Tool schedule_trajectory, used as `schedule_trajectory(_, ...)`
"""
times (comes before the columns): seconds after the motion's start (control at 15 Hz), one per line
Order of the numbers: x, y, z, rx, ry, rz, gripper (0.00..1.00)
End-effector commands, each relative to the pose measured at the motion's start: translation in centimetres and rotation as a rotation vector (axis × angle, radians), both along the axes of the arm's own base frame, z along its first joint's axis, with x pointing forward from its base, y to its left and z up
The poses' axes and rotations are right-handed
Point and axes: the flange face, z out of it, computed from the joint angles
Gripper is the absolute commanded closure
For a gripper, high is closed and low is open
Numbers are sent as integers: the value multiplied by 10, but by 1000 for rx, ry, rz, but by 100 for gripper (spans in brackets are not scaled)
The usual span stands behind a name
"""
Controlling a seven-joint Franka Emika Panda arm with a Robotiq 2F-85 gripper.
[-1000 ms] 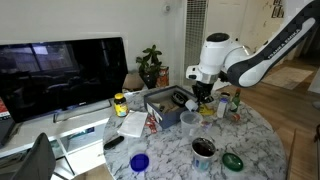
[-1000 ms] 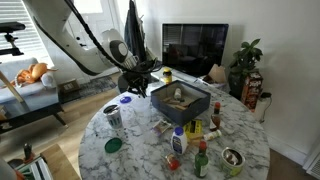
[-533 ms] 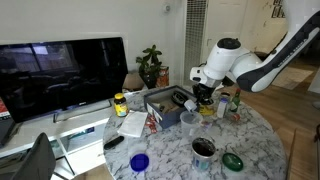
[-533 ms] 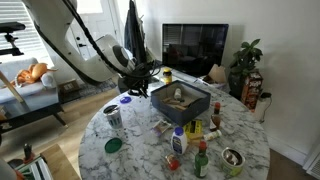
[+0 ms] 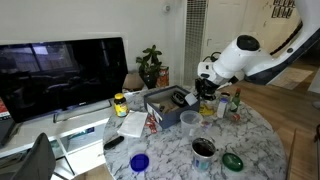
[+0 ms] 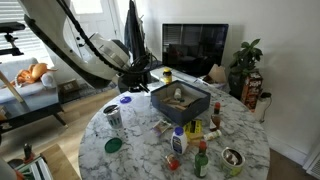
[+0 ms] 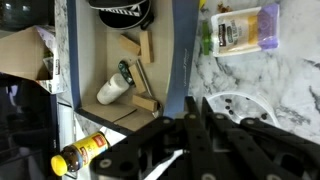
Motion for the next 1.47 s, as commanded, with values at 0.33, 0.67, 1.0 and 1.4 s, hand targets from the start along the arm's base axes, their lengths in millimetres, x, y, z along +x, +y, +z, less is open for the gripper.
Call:
schedule_trajectory(0.33, -72, 26, -74, -150, 369, 190, 98)
schedule_trajectory(0.67, -60, 21, -42, -319, 385, 228, 98)
schedule_trajectory(1.0, -74, 5, -59, -469, 608, 260, 98)
schedule_trajectory(1.4, -90, -6, -86, -538, 729, 329, 94)
